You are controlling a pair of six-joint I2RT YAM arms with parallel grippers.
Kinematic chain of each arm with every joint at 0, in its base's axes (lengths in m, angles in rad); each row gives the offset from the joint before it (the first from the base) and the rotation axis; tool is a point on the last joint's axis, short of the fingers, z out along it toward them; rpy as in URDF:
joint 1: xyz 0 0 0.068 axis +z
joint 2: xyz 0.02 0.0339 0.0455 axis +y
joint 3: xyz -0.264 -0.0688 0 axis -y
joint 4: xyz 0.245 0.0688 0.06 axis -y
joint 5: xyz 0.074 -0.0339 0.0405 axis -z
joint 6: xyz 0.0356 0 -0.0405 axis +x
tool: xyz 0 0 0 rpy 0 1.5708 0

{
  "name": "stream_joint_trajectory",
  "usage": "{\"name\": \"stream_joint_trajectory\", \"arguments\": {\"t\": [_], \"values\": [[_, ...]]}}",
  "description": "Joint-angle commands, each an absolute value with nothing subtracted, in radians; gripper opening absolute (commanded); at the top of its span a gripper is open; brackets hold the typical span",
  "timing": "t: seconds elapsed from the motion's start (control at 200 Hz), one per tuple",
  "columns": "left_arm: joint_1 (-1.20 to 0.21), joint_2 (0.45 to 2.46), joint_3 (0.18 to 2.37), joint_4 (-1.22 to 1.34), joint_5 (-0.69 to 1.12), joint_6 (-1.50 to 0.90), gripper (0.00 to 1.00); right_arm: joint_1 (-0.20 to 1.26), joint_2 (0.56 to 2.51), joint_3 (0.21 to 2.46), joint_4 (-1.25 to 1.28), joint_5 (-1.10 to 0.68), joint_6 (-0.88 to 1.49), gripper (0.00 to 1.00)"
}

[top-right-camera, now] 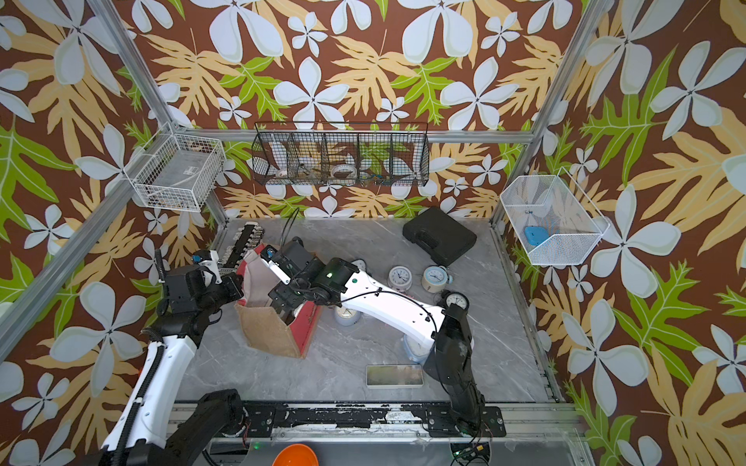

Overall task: Put the alarm clock into the canvas bag
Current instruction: Pick up the alarm from the center of the board.

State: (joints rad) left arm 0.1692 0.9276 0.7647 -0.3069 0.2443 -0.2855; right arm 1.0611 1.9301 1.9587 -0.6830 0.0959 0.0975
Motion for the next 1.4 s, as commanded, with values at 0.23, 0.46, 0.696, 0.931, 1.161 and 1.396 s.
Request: {"name": "stream_joint_trajectory", "arguments": {"t": [0.23, 0.46, 0.696, 0.931, 1.161, 1.396], "values": [[0.169, 0.942, 0.749, -0.267, 0.305, -0.319, 0.0, 1.023, 1.661, 1.6, -0.628, 0.361, 0.275, 0.87], [0.169, 0.939, 0.744, -0.257, 0.324, -0.325, 0.0, 0.947, 1.555, 1.385, -0.586, 0.36, 0.372, 0.88], [0.17, 0.934, 0.742, -0.261, 0.304, -0.324, 0.0, 0.93, 1.598, 1.328, -0.597, 0.362, 0.395, 0.87], [0.17, 0.956, 0.751, -0.281, 0.287, -0.322, 0.0, 0.93, 1.484, 1.324, -0.523, 0.225, 0.379, 0.88], [0.169, 0.948, 0.749, -0.279, 0.287, -0.321, 0.0, 0.917, 1.477, 1.277, -0.513, 0.252, 0.342, 0.89], [0.169, 0.947, 0.747, -0.273, 0.296, -0.323, 0.0, 0.917, 1.689, 1.288, -0.533, 0.225, 0.291, 0.9]]}}
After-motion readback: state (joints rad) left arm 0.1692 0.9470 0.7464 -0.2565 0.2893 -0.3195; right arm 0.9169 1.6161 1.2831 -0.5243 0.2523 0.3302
